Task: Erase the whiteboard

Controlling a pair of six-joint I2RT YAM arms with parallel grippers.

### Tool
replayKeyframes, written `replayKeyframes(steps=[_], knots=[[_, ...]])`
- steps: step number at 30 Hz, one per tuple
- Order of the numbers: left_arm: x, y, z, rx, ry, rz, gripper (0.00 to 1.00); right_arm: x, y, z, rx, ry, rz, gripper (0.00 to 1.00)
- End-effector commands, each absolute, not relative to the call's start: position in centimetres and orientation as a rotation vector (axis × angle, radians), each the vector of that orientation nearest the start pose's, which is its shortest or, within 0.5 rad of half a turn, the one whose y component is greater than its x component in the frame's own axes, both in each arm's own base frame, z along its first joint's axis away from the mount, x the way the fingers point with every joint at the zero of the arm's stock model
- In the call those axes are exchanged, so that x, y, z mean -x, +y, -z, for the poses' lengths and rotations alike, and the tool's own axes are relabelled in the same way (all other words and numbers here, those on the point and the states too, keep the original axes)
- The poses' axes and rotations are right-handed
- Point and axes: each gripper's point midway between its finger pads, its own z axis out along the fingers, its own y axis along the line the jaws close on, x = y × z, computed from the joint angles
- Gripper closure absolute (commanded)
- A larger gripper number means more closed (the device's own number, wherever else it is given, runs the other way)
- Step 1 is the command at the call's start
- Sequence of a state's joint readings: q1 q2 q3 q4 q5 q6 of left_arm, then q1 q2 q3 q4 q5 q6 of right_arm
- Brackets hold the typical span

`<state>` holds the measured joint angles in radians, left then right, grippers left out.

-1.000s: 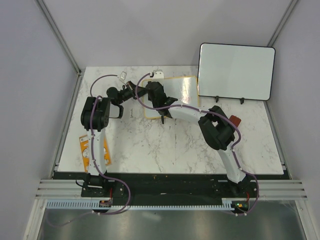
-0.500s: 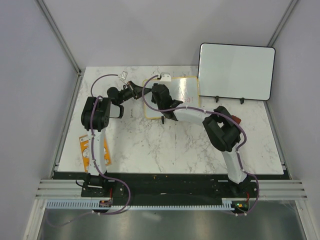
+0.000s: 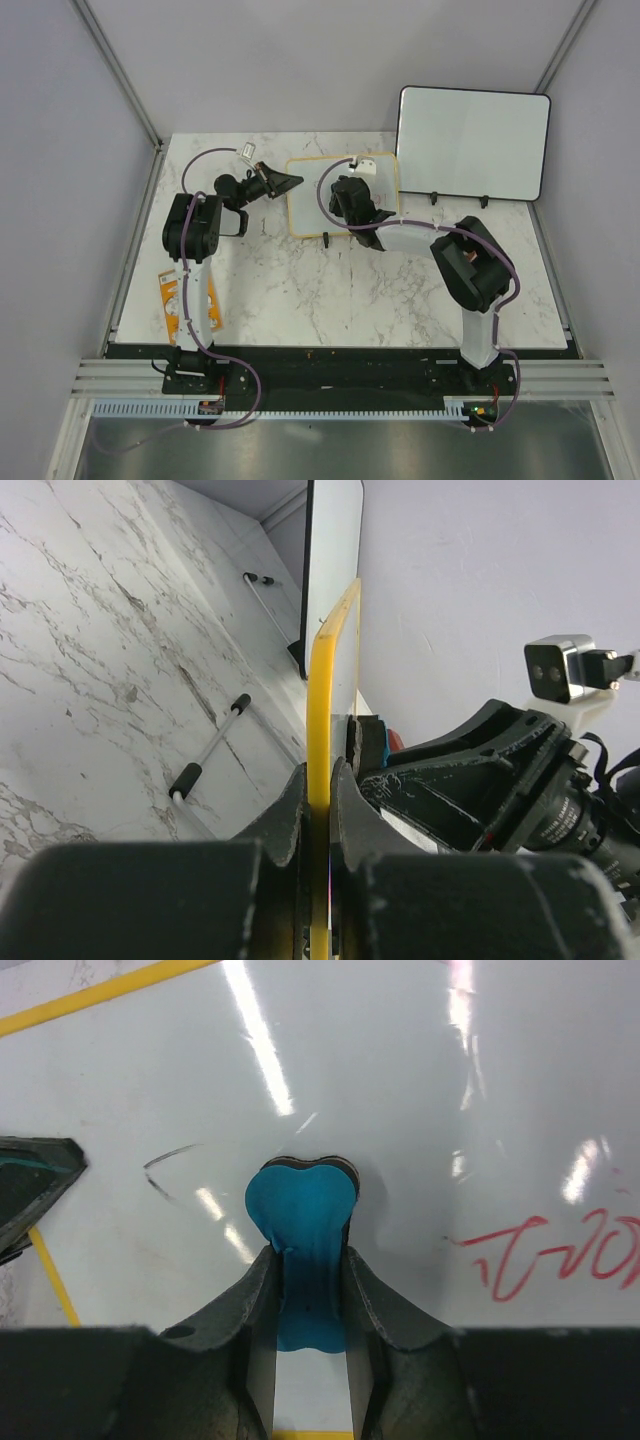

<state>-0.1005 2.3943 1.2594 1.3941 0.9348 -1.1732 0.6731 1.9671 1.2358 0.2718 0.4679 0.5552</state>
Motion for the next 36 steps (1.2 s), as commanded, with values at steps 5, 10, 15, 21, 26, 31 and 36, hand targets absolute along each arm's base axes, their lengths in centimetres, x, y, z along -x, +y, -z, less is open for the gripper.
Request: replayKeyframes(steps=[5, 10, 15, 21, 26, 31, 36], knots=[[-45.8, -23.6, -14.0, -0.534, 1.419, 1.523, 0.98, -41.9, 15.2, 1.6, -0.324, 2.286, 0.128, 1.0], [-45.7, -23.6, -14.2, -0.539, 1.415, 1.52, 0.98, -41.9, 13.1, 0.8, -0.407, 2.262, 0.162, 1.0], [-45.7, -23.6, -14.1, -0.54, 1.418, 1.52, 0.98, -41.4, 9.2, -0.3, -0.482, 2.223, 0.222, 1.0], [-45.7, -23.5, -14.1, -0.537, 1.417, 1.519, 0.98, -41.8, 6.2, -0.9, -0.53, 2.213, 0.231, 1.0], [-45.7, -23.5, -14.2, -0.542, 1.416, 1.519, 0.98, -42.6, 6.2, -1.3, -0.534, 2.209, 0.207, 1.0], [-45.7, -23.3, -14.1, -0.535, 1.416, 1.513, 0.98, -42.4, 5.5, -1.4, -0.549, 2.206, 0.214, 1.0], [-45.7, -23.2, -14.1, -0.529, 1.418, 1.511, 0.98, -42.3, 4.6, -1.7, -0.566, 2.194, 0.217, 1.0]])
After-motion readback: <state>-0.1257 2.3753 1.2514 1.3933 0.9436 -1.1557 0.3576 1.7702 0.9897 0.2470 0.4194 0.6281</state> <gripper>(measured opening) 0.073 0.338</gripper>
